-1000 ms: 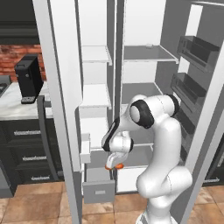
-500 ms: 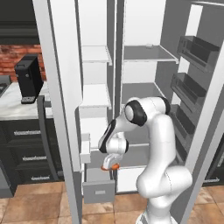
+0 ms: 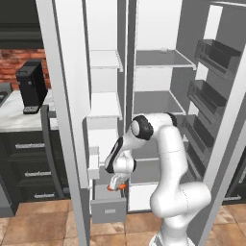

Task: Take the lime and carrot from the fridge shelf and place them in the freezer drawer to begin freezing them.

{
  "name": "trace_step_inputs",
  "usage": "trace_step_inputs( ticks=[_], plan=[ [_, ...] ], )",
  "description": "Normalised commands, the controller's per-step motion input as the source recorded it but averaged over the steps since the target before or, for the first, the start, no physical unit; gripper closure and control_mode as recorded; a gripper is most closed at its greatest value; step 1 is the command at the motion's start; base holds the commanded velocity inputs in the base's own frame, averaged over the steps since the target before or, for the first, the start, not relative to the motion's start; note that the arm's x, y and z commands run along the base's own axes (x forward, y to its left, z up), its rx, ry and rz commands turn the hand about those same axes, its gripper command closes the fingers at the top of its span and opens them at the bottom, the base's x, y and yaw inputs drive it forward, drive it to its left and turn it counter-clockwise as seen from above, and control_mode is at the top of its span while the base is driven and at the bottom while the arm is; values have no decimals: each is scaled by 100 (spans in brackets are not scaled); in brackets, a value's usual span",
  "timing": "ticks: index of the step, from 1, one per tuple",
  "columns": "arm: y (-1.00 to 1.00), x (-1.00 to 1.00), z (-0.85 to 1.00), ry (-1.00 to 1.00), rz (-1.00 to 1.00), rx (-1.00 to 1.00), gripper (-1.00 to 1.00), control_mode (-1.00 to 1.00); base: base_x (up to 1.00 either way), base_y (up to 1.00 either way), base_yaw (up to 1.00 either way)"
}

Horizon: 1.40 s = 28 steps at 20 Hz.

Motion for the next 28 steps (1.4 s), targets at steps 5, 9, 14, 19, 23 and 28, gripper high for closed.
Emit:
trace_step_inputs(
  ticks=[5,9,14,19,23,28],
  plan=[
    [18,33,-51,0,4,0,100,-100,0,0,0],
    [15,37,-51,3,5,0,100,-100,0,0,0],
    [15,38,-50,4,4,0,100,-100,0,0,0],
    [18,20,-55,5,5,0,100,-100,0,0,0],
    [23,0,-61,3,9,0,100,-100,0,0,0],
    [27,0,-61,3,8,0,-100,-100,0,0,0]
  ],
)
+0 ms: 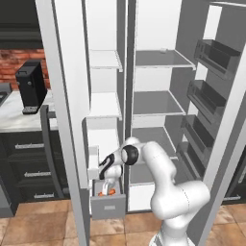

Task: Take the lime and carrot from the fridge shelf and place them in the freezer drawer to begin freezing them.

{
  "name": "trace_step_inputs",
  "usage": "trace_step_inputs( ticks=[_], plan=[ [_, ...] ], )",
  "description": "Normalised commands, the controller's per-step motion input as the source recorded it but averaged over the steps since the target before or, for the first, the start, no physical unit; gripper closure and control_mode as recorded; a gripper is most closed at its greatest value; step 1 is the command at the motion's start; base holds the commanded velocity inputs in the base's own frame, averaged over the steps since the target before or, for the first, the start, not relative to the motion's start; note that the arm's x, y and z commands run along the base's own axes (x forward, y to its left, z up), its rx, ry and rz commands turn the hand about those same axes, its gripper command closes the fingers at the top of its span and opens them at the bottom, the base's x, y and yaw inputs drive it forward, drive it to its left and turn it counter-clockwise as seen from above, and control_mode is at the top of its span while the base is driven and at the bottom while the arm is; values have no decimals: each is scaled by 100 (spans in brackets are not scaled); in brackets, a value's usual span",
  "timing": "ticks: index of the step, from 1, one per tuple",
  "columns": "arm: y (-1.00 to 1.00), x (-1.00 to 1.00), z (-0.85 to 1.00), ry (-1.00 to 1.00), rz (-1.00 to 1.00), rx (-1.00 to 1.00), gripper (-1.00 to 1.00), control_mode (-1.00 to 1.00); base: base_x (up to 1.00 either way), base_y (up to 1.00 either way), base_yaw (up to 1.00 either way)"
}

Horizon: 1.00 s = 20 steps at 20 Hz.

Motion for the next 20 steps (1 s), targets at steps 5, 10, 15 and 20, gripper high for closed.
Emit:
trace_step_inputs(
  ticks=[5,10,15,20],
  plan=[
    [7,-8,-28,0,6,0,-100,-100,0,0,0],
    [-4,-39,4,-7,1,3,-100,-100,0,0,0],
    [-14,-73,24,-20,0,1,-100,-100,0,0,0],
    [-31,-78,40,-28,0,0,-100,-100,0,0,0]
  ],
)
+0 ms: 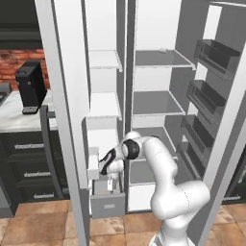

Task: Take the lime and carrot from the fridge shelf and place them in the freezer drawer to begin freezing them.

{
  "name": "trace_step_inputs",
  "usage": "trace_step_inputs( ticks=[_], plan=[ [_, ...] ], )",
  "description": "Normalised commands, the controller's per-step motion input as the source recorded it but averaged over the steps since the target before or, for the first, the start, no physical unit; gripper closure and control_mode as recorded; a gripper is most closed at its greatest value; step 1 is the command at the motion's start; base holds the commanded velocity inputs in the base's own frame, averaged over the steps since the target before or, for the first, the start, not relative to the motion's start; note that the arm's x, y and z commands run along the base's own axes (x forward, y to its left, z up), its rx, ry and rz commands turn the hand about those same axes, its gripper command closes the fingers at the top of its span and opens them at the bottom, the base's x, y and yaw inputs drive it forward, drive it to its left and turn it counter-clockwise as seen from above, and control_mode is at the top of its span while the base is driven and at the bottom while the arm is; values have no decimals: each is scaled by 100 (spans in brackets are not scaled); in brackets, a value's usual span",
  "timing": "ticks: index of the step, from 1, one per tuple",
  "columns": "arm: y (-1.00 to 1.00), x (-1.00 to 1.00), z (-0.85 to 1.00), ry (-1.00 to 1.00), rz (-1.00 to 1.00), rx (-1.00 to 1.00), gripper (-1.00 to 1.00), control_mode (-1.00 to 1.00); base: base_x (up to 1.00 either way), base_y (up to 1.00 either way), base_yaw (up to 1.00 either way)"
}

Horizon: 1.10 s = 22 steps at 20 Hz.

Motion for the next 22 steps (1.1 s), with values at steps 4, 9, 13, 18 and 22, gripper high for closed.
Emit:
trace_step_inputs(
  ticks=[4,9,13,18,22],
  plan=[
    [-30,-58,72,-27,-1,0,-100,-100,0,0,0],
    [-35,-74,58,-24,-3,1,-100,-100,0,0,0],
    [-42,-61,61,-20,-3,2,-100,-100,0,0,0],
    [-40,-54,76,-22,-5,0,-100,-100,0,0,0],
    [-38,-41,80,-20,-6,0,-100,-100,0,0,0]
  ],
)
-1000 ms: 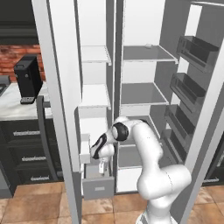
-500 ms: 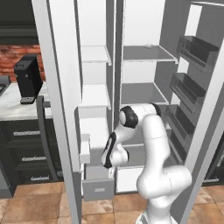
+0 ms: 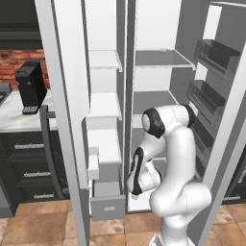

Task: Take the lime and carrot from the fridge shelf and place them in the freezer drawer to begin freezing them.

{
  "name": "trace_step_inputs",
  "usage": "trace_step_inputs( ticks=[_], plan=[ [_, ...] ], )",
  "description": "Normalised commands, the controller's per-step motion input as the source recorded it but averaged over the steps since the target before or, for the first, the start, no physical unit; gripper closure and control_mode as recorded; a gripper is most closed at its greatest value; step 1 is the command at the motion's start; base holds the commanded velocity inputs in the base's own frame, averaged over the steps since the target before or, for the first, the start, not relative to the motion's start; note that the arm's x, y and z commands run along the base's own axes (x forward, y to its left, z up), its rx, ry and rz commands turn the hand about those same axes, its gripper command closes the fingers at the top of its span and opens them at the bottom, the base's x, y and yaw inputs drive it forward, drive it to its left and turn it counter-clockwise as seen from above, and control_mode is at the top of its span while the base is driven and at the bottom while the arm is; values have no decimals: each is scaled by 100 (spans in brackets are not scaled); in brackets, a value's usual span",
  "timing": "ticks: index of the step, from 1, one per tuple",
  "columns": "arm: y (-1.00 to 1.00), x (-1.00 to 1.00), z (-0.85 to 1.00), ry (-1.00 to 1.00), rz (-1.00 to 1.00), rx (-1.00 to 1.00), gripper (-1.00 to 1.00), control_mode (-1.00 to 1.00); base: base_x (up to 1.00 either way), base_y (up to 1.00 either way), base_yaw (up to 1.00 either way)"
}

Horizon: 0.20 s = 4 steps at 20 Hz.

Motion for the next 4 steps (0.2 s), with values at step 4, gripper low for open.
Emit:
trace_step_inputs(
  ticks=[4],
  plan=[
    [-28,-36,82,-17,-6,0,-100,-100,0,0,0]
  ],
)
